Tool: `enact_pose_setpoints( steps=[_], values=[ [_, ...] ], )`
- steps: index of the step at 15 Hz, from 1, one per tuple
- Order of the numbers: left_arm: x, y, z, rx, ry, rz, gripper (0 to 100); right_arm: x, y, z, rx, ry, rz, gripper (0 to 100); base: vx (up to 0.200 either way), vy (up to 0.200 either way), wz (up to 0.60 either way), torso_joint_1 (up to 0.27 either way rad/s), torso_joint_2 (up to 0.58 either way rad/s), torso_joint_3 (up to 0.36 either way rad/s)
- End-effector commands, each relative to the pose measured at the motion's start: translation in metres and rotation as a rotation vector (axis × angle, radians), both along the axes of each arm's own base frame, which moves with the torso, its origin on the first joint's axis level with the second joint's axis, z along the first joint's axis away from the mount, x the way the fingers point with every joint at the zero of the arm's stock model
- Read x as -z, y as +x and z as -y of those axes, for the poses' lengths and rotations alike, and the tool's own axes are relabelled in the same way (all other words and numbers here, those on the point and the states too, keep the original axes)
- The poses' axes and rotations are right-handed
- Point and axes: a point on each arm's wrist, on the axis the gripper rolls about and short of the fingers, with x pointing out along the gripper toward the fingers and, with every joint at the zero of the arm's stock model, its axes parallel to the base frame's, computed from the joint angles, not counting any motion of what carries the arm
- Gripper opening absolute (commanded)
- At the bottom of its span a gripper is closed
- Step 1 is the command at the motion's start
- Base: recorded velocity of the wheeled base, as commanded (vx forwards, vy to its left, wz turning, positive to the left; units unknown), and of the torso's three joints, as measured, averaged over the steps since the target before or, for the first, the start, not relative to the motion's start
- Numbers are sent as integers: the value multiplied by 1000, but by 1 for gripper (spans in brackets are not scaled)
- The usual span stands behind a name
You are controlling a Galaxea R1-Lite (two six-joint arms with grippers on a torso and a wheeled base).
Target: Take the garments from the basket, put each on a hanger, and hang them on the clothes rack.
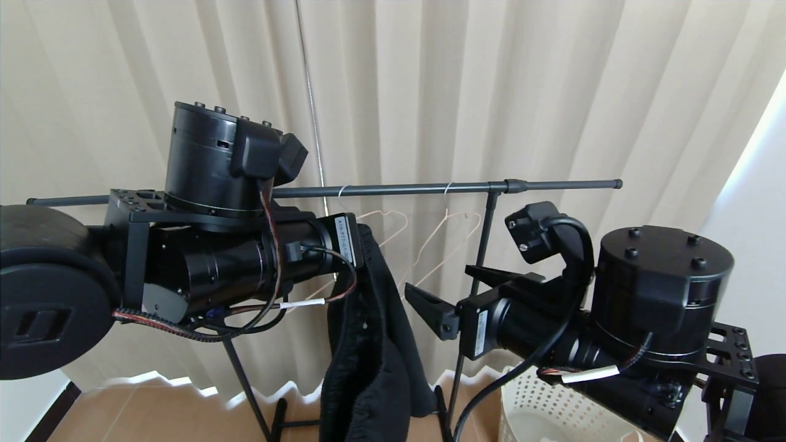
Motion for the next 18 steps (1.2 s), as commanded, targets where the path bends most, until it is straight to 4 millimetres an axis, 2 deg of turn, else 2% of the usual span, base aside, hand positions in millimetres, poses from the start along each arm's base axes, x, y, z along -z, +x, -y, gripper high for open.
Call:
enact_pose_setpoints(
  steps=[1,3,8,10,18],
  values=[
    [1,-3,4,19,3,-1,0,11,8,-14,26,-25,-14,100,0,0,0,0,0,0],
    [0,-6,9,43,12,8,0,18,12,-18,42,-40,-22,100,0,0,0,0,0,0],
    [3,-6,15,37,25,7,0,20,9,-15,35,-16,4,100,0,0,0,0,0,0],
    [2,-9,17,47,24,10,0,38,14,-24,35,-56,-23,100,0,0,0,0,0,0],
    [4,-5,18,25,33,12,0,18,-3,-19,-5,33,46,100,0,0,0,0,0,0]
  ],
)
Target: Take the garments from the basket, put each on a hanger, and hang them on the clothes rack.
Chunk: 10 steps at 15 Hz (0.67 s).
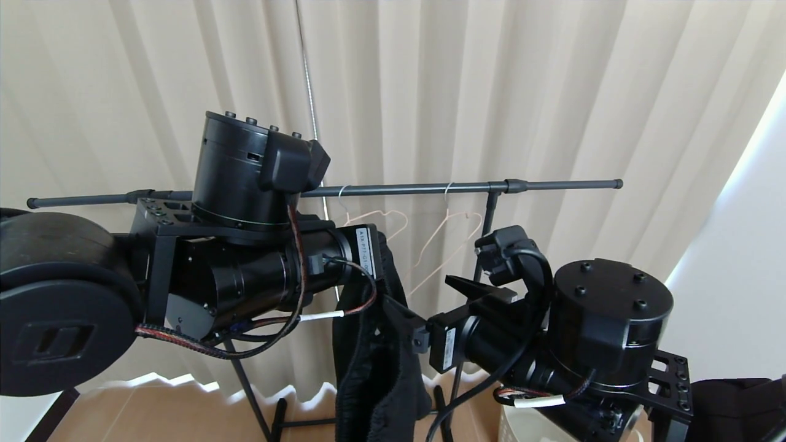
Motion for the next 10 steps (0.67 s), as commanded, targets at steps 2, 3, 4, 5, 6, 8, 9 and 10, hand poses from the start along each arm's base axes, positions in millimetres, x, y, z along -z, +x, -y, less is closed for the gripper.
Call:
enact_pose_setpoints(
  steps=[2,3,4,5,6,8,9,10],
  values=[
    [-1,1,2,1,-4,4,0,5,0,-2,-3,-20,-8,100,0,0,0,0,0,0],
    [-2,0,2,1,-6,6,0,17,5,-6,4,-55,-23,100,0,0,0,0,0,0],
    [-3,0,1,1,-7,9,0,25,10,-7,19,-87,-30,100,0,0,0,0,0,0],
    [-4,0,1,0,-8,11,0,33,18,-5,39,-114,-41,100,0,0,0,0,0,0],
    [-4,0,1,0,-8,11,0,41,25,-3,57,-142,-51,100,0,0,0,0,0,0],
    [-7,-3,-1,1,-15,18,0,56,39,4,109,-214,-57,100,0,0,0,0,0,0],
    [-9,-4,-4,-1,-18,22,0,62,43,6,147,-264,-48,100,0,0,0,0,0,0],
    [-11,-6,-7,-5,-26,28,0,64,45,8,164,-290,-41,100,0,0,0,0,0,0]
  ],
)
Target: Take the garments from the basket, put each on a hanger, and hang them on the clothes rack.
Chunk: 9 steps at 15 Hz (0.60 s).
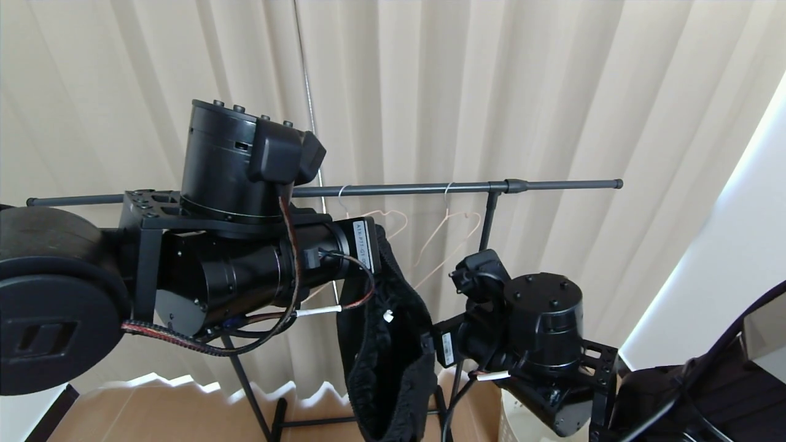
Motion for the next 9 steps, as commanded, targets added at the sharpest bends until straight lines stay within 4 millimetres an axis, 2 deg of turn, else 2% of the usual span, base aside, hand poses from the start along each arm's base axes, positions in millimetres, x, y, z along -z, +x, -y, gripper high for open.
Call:
enact_pose_setpoints(
  steps=[1,4,9],
  values=[
    [-8,-4,-7,-9,-19,19,0,16,7,4,23,-59,-25,100,0,0,0,0,0,0],
    [-15,-14,-24,-29,-24,25,0,17,15,23,62,-138,-8,100,0,0,0,0,0,0],
    [-12,-21,-43,-68,-20,20,0,13,20,38,96,-188,9,100,0,0,0,0,0,0]
  ],
)
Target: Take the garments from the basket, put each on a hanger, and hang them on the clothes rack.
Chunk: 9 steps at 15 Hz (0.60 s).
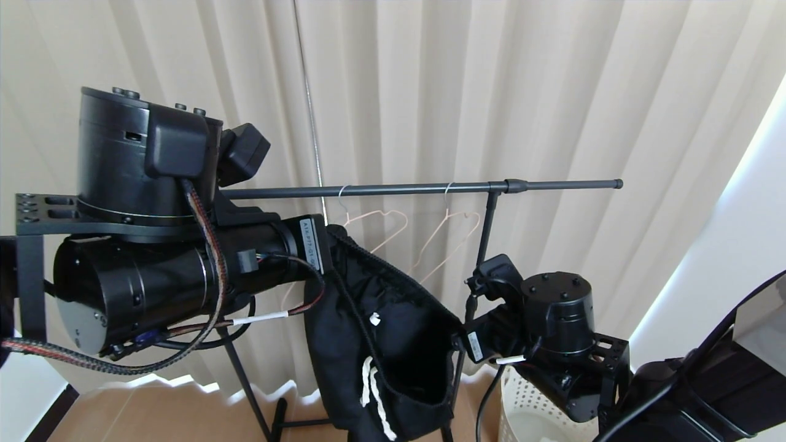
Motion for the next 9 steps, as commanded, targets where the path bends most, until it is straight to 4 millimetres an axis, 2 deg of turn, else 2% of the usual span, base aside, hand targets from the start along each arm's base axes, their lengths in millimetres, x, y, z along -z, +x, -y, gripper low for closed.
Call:
enact_pose_setpoints(
  steps=[1,4,9],
  values=[
    [-3,-4,-7,-12,-11,12,0,0,0,3,5,-6,-1,100,0,0,0,0,0,0],
    [-3,-5,-10,-16,-11,12,0,3,-3,8,2,-30,-11,100,0,0,0,0,0,0],
    [3,-3,-11,-26,1,-4,0,-10,-20,15,-128,2,-24,100,0,0,0,0,0,0]
  ],
)
